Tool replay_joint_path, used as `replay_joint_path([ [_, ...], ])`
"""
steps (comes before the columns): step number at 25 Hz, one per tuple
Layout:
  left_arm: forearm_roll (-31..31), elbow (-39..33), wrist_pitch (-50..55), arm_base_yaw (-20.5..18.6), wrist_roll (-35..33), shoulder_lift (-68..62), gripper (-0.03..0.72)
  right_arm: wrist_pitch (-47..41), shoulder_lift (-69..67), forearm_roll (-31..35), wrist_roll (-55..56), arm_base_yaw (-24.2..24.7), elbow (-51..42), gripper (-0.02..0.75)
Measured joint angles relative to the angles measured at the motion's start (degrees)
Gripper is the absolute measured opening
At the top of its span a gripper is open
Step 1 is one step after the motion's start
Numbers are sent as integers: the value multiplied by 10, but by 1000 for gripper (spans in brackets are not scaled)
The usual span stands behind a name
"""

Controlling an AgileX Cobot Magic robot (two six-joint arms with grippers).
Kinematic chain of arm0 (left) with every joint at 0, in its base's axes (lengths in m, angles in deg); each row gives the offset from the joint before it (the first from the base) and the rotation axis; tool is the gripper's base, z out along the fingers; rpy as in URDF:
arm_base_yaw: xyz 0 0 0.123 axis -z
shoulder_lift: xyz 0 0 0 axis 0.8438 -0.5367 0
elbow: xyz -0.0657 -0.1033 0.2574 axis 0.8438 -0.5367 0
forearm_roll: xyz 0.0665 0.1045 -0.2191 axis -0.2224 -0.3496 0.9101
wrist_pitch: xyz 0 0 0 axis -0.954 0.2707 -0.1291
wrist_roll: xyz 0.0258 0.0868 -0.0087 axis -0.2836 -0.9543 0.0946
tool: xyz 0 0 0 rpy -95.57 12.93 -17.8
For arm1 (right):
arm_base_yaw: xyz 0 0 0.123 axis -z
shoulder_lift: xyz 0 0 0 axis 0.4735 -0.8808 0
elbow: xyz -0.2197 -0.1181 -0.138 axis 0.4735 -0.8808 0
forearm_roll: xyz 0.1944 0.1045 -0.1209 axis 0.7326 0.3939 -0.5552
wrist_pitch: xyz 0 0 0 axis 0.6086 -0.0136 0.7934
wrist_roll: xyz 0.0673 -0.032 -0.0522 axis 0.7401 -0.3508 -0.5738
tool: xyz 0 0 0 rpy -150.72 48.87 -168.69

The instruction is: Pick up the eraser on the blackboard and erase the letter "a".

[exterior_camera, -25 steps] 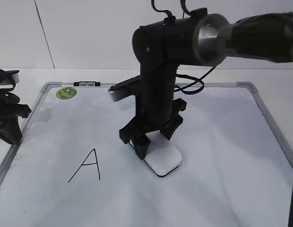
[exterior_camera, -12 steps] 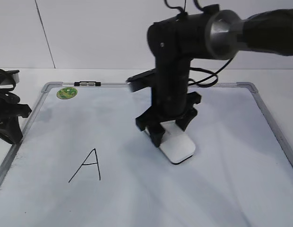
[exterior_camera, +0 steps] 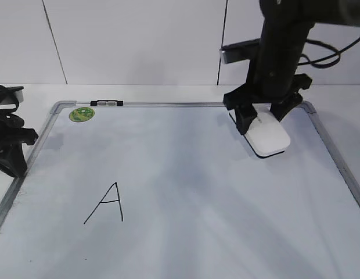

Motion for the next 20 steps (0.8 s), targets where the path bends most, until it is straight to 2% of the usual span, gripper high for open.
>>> replay_joint_path([
  [4, 0, 0, 0, 0, 0, 0, 88, 0, 44, 6, 0, 35, -34, 571],
  [12, -1, 0, 0, 0, 0, 0, 89, 11, 96, 20, 0, 113, -176, 571],
  [16, -1, 0, 0, 0, 0, 0, 89, 44, 97, 23, 0, 128, -221, 571],
  [20, -1, 0, 0, 0, 0, 0, 89, 59, 97, 14, 23, 130, -226, 571],
])
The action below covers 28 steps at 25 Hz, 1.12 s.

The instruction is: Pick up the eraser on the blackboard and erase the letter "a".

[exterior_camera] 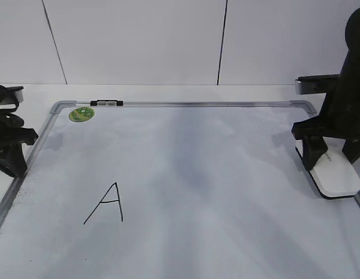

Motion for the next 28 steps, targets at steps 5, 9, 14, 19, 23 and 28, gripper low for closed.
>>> replay_joint_path([
  [5, 0, 0, 0, 0, -1, 0, 89, 3, 0, -30, 29, 1, 0, 571],
  [9, 0, 0, 0, 0, -1, 0, 89, 3, 0, -35, 35, 1, 0, 571],
  [14, 0, 0, 0, 0, -1, 0, 89, -15, 0, -35, 40, 1, 0, 571],
  [19, 0, 0, 0, 0, -1, 0, 89, -15, 0, -35, 42, 1, 0, 571],
  [23, 0, 0, 0, 0, -1, 0, 89, -15, 0, -35, 39, 1, 0, 571],
  [28, 0, 0, 0, 0, -1, 0, 89, -9, 0, -35, 37, 1, 0, 571],
])
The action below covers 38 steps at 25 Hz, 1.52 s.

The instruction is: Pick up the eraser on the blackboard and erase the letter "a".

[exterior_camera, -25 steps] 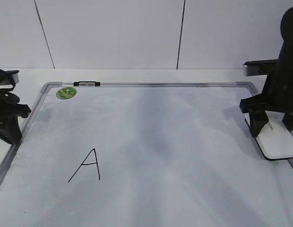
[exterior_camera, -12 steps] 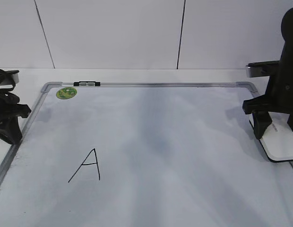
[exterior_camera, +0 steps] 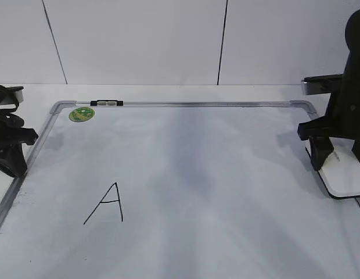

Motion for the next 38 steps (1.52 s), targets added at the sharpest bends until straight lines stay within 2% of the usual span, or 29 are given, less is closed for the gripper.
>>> replay_joint_path([
  [10, 0, 0, 0, 0, 0, 0, 89, 21, 0, 2, -3, 13, 0, 571],
  [18, 0, 0, 0, 0, 0, 0, 89, 25, 0, 41, -36, 22, 0, 571],
  [38, 0, 0, 0, 0, 0, 0, 89, 44, -25, 41, -38, 22, 0, 573],
])
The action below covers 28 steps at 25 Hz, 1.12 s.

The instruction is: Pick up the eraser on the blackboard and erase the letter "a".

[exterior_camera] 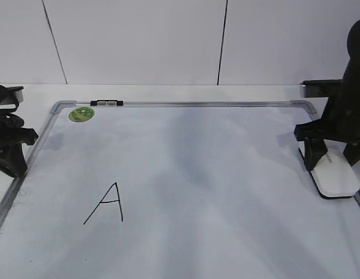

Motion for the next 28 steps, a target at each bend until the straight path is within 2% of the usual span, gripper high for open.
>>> replay_joint_path([
  [7, 0, 0, 0, 0, 0, 0, 89, 1, -4, -10, 4, 0, 0, 599],
  [28, 0, 0, 0, 0, 0, 0, 89, -10, 49, -14, 8, 0, 0, 602],
])
